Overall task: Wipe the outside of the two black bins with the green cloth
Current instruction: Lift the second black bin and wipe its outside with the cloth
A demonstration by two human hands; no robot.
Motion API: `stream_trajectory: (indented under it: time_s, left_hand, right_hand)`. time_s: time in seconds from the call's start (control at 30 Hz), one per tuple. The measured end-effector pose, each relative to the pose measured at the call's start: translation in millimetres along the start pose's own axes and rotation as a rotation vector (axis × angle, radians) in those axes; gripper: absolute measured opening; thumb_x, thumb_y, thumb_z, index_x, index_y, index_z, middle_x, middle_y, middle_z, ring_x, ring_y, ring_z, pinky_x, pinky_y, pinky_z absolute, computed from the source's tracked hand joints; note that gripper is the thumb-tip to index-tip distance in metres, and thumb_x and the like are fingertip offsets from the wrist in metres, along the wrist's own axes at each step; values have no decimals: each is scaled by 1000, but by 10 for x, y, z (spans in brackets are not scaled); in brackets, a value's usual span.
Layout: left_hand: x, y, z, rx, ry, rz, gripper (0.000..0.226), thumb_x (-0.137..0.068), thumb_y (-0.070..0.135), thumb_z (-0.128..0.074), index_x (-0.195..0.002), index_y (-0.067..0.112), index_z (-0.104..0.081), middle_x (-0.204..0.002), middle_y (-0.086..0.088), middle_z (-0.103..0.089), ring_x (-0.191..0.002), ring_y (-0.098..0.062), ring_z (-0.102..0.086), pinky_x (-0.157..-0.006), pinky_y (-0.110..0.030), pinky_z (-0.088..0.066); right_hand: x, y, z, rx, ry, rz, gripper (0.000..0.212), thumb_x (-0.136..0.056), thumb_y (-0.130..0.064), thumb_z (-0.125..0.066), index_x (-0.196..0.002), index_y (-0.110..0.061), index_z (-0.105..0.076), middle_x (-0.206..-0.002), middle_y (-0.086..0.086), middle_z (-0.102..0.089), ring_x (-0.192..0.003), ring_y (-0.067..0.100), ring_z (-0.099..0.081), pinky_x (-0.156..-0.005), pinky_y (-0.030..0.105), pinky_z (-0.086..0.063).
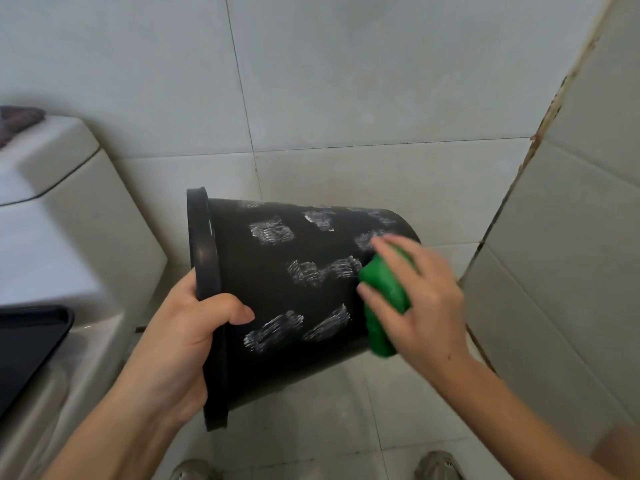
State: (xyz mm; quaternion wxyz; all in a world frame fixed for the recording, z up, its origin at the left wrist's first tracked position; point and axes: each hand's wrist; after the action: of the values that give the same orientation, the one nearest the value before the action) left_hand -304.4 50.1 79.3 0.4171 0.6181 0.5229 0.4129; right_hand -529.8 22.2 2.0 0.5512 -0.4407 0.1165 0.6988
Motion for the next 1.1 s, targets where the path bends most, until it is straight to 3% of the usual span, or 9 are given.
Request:
stream_trajectory:
  time_s: [0.07,0.17,0.23,0.4,0.53,0.63,0.73,0.93,1.1]
  left_hand:
    - [-5,-7,-10,-2,6,3,41,-64,-17,-48,-84,11,-71,-83,-14,-73,-64,-25,-71,-52,-28,-57]
    - [-12,-25,-12,17,12,7,42,-55,-13,-52,-82,12,-73,-83,-13,-74,-65,-26,-72,-51,-29,-57]
    - [-22,-36,-13,20,8,1,44,-52,-8,-52,-80,16,-75,-86,-13,-75,-69,-27,-72,-54,-31,-58]
    - [-38,-39,23,25,21,1,48,-49,-9,-53,-88,12,-73,-89,-15,-74,-70,-28,-72,-56,-32,-59]
    - [-19,-42,5,15,10,-12,53,-53,-5,-53,-101,7,-69,-93,-16,-74,-76,-30,-72,-57,-32,-58]
    - [-4,-6,-14,19,23,-20,49,-48,-9,-56,-90,10,-71,-86,-14,-74,-69,-28,-72,-53,-32,-58]
    - [17,18,-25,29,35,-10,42,-54,-7,-51,-88,10,-69,-82,-12,-74,-65,-26,-72,-51,-31,-58]
    - [55,32,-14,23,44,-50,45,-57,-7,-48,-91,11,-72,-87,-13,-75,-71,-28,-73,-57,-32,-60]
    - [43,26,-9,39,46,-43,44,-57,-7,-47,-85,13,-73,-87,-13,-75,-70,-27,-73,-56,-32,-60]
  right_hand:
    - [14,5,-5,51,-67,113,51,-91,-50,-53,-129,-17,-63,-126,3,-62,-112,22,-57,-92,26,-42]
    - [-175,192,14,-20,-59,-181,52,-88,-55,-46,-125,-23,-65,-128,-3,-61,-114,22,-56,-92,32,-45]
    - [-192,190,9,-26,-27,-238,53,-89,-53,-44,-126,-22,-64,-131,-3,-59,-118,22,-55,-95,30,-40]
    - [-17,26,14,44,-93,45,52,-92,-48,-50,-131,-14,-59,-133,1,-60,-119,22,-55,-100,22,-34]
    - [-199,170,43,-149,29,-322,54,-82,-54,-57,-125,-21,-57,-129,-7,-60,-115,18,-56,-91,21,-35]
    - [-65,41,27,-131,87,-150,48,-82,-50,-63,-113,-13,-65,-132,-3,-61,-117,18,-58,-100,19,-37]
    - [43,40,8,-89,27,72,46,-84,-45,-67,-112,-9,-70,-132,3,-61,-117,24,-60,-103,31,-44]
    - [-161,182,66,-166,134,-308,50,-83,-53,-57,-119,-19,-69,-134,-3,-60,-118,21,-57,-100,27,-39]
    - [-32,76,41,-25,67,68,42,-88,-44,-62,-115,-14,-71,-128,5,-64,-111,24,-61,-99,26,-41]
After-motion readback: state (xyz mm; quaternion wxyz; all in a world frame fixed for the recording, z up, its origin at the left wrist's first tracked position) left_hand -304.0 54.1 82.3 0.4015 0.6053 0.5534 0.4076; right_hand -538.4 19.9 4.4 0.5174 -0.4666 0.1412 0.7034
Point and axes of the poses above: each hand's wrist, its own x-axis away from the middle knuckle, its own z-axis out of the back of the hand, y = z × x
